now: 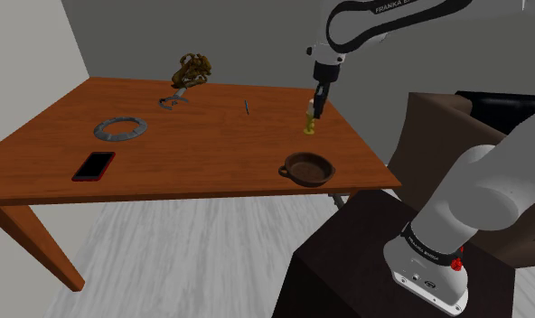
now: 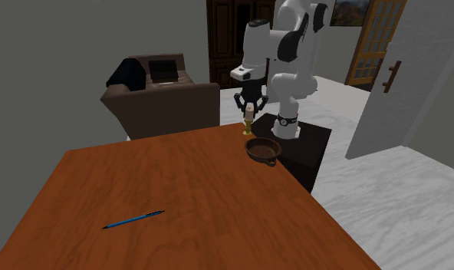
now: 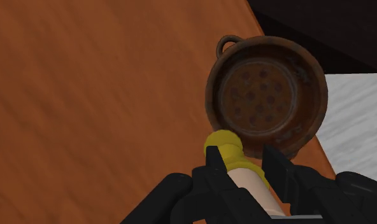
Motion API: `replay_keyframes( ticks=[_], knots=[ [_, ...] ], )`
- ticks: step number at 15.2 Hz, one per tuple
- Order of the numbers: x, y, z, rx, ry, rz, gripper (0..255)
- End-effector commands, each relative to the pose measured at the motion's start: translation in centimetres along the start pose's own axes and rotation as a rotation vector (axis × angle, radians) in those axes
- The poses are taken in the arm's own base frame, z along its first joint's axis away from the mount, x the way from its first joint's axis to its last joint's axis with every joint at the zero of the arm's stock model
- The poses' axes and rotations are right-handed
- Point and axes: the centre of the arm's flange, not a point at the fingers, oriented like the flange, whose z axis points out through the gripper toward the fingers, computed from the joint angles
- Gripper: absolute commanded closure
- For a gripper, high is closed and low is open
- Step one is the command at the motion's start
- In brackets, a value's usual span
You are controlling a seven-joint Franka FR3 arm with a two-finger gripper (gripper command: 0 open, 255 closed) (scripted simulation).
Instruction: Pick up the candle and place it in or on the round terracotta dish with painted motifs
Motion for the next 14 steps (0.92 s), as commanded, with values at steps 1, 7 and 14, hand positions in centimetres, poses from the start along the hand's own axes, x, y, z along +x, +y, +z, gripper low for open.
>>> replay_keyframes(
  ticks=[1, 7, 14],
  knots=[
    [-1.6, -2.0, -0.2, 0.0, 0.0, 0.001, 255],
    [-4.5, -7.3, 0.0, 0.0, 0.0, 0.001, 255],
    [-4.3, -7.4, 3.7, 0.0, 0.0, 0.001, 255]
  ],
)
